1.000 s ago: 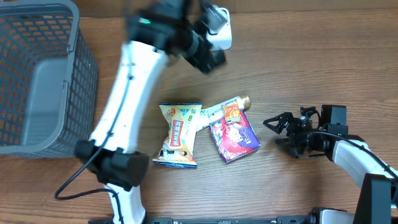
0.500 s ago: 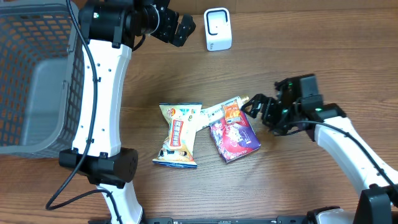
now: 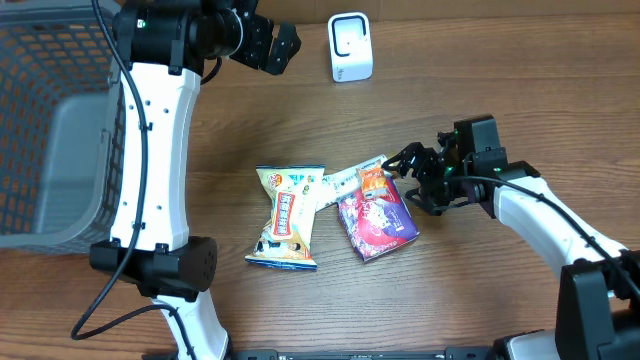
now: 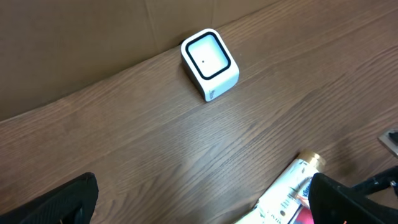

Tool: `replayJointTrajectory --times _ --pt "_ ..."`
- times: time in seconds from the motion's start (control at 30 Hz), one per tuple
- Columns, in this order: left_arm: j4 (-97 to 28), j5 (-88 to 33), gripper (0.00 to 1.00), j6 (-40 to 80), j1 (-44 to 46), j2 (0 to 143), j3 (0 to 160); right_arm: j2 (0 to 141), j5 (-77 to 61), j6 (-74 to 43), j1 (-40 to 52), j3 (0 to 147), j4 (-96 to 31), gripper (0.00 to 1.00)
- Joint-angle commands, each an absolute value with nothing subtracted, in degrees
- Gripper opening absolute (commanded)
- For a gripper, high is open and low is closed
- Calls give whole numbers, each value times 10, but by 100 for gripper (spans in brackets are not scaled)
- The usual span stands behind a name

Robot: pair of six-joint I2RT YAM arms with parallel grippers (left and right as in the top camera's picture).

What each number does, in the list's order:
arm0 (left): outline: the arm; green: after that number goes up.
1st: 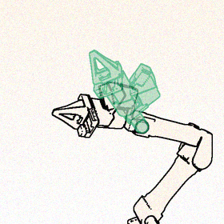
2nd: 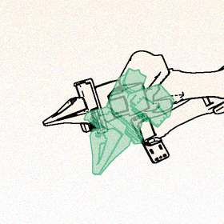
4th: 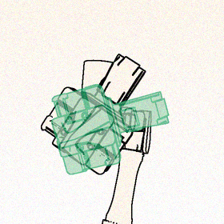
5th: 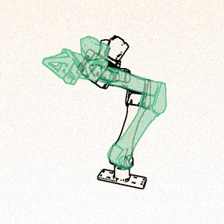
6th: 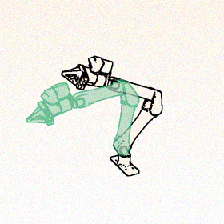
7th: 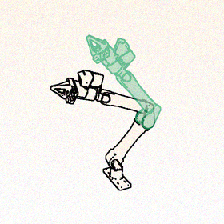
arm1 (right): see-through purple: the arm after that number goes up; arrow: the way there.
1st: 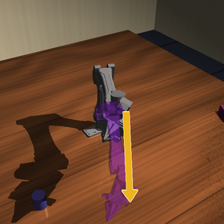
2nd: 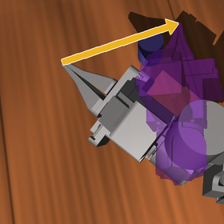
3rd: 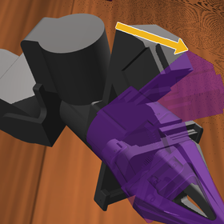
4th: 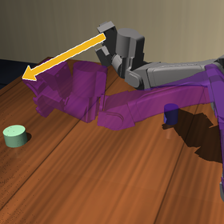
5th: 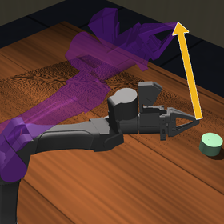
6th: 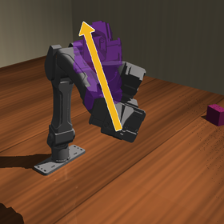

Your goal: Scan the item barcode

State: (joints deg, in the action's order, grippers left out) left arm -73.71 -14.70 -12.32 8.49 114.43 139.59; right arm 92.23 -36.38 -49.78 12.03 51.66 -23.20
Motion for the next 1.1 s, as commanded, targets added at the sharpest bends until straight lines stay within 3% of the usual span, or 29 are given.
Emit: replayJointTrajectory --times 0.0,0.4,1.07 --pt "-737 -144 100 -115 83 1135 1402 924 -412 -541 119 526 -226 87" --pt "-752 -144 100 -116 83 1135 1402 935 -404 -616 119 525 -221 73" --pt "-753 -143 100 -116 83 1135 1402 944 -346 -672 165 525 -180 72"
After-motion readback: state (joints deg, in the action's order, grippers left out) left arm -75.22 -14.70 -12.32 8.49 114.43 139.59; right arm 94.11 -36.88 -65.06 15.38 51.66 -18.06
